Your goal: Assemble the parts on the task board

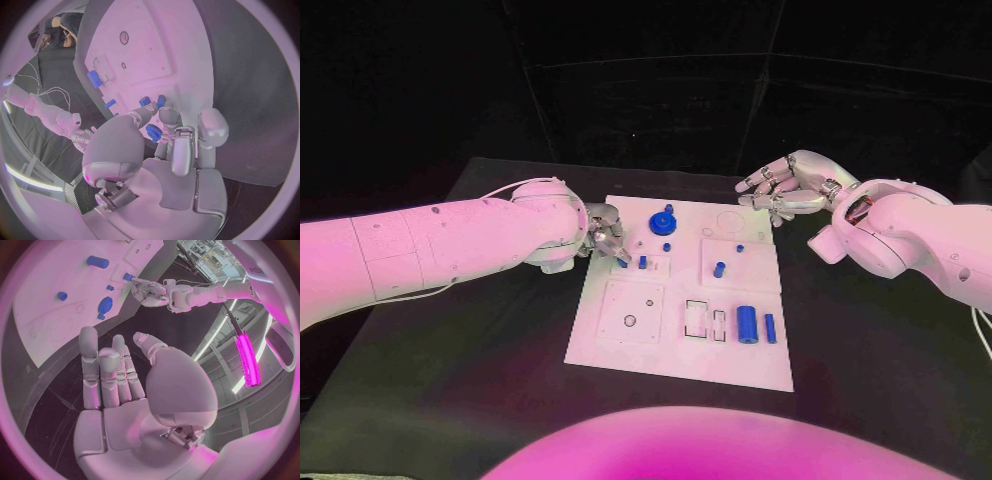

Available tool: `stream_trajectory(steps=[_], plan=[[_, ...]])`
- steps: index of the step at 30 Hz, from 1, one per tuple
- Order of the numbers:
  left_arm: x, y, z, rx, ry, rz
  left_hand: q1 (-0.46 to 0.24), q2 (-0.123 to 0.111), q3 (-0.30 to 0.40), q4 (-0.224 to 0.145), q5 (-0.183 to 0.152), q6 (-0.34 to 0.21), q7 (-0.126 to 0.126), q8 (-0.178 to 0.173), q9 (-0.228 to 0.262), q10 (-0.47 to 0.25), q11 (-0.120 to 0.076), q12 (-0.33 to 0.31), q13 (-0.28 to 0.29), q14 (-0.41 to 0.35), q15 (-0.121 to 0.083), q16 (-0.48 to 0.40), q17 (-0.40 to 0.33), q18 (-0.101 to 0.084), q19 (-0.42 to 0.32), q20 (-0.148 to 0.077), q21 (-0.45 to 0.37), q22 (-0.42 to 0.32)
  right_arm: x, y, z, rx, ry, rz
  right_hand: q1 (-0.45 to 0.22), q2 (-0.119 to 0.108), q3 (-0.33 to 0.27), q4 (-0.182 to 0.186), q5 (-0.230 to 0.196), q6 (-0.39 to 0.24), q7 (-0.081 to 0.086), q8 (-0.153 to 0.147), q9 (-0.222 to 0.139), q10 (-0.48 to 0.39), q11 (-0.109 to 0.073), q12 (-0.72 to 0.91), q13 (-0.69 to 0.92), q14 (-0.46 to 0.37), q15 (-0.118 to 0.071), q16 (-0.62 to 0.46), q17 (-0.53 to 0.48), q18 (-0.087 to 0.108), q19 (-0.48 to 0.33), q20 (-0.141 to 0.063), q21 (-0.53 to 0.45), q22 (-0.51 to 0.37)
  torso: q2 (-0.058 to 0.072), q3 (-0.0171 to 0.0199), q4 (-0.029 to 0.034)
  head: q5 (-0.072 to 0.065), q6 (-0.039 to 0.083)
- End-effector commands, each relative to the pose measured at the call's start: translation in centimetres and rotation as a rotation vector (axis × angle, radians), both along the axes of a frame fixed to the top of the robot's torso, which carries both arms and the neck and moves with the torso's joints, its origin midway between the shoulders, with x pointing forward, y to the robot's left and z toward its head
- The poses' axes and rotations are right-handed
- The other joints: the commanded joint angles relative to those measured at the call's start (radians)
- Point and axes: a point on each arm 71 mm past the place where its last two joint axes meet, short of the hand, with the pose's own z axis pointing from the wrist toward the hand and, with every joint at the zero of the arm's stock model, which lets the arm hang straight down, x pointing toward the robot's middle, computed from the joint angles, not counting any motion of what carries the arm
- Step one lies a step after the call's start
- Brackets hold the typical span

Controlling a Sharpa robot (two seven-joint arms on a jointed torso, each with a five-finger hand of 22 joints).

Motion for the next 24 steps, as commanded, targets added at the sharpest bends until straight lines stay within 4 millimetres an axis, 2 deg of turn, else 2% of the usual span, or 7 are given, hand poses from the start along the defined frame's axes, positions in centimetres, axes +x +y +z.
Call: stream_trajectory(steps=[1, 9, 14, 24], plan=[[-0.08, -0.15, -0.21, 0.009, 0.018, -0.006, -0.019, -0.002, -0.006, 0.012, 0.005, 0.012, -0.007, 0.004, -0.001, 0.002, -0.004, 0.007, 0.001, 0.086, -0.007, 0.006, 0.176, -0.008, 0.008, -0.002, 0.006, 0.002, -0.04, 0.12, 0.17, 0.005, -0.006, 0.011, -0.006, 0.007, 0.001, 0.007, 0.005, -0.006, -0.001, 0.005, 0.000, -0.003, 0.004, 0.004, -0.001, 0.001, 0.003, -0.003, 0.001, 0.014, 0.004, 0.004, -0.005, -0.001, 0.000, 0.0003, -0.0005, -0.001, 0.000], [0.12, -0.40, -0.33, 0.015, 0.027, -0.007, -0.045, -0.005, -0.019, 0.032, 0.005, 0.020, -0.011, 0.008, 0.001, 0.005, -0.008, 0.013, 0.007, 0.087, -0.011, 0.008, 0.181, -0.009, 0.010, -0.005, 0.008, 0.005, -0.06, 0.15, 0.17, 0.005, -0.006, 0.012, -0.006, 0.007, 0.001, 0.007, 0.005, -0.006, -0.001, 0.005, 0.000, -0.003, 0.004, 0.004, -0.001, 0.001, 0.003, -0.003, 0.001, 0.014, 0.004, 0.004, -0.005, -0.001, 0.000, 0.0001, -0.0007, -0.002, 0.000], [0.16, -0.68, -0.37, 0.016, 0.031, -0.013, -0.050, -0.005, -0.021, 0.035, 0.005, 0.021, -0.012, 0.009, 0.001, 0.006, -0.009, 0.015, 0.009, 0.088, -0.011, 0.009, 0.182, -0.009, 0.011, -0.006, 0.008, 0.006, -0.07, 0.14, 0.17, 0.004, -0.004, 0.013, -0.006, 0.007, 0.001, 0.007, 0.005, -0.006, -0.001, 0.005, 0.000, -0.003, 0.004, 0.004, -0.001, 0.001, 0.003, -0.003, 0.001, 0.014, 0.004, 0.004, -0.005, -0.001, 0.001, -0.0010, -0.0002, -0.003, 0.000], [0.33, -0.56, -0.44, 0.022, 0.031, -0.005, -0.061, -0.009, -0.029, 0.042, 0.005, 0.025, -0.013, 0.013, 0.002, 0.006, -0.010, 0.016, 0.009, 0.087, -0.013, 0.009, 0.182, -0.009, 0.012, -0.008, 0.009, 0.009, -0.08, 0.13, 0.17, 0.005, -0.005, 0.013, -0.006, 0.007, 0.001, 0.009, 0.006, -0.006, 0.000, 0.007, 0.000, -0.004, 0.004, 0.005, -0.004, 0.002, 0.003, -0.003, 0.002, 0.014, 0.006, 0.004, -0.006, -0.002, -0.001, -0.0004, 0.0008, -0.005, 0.000]])
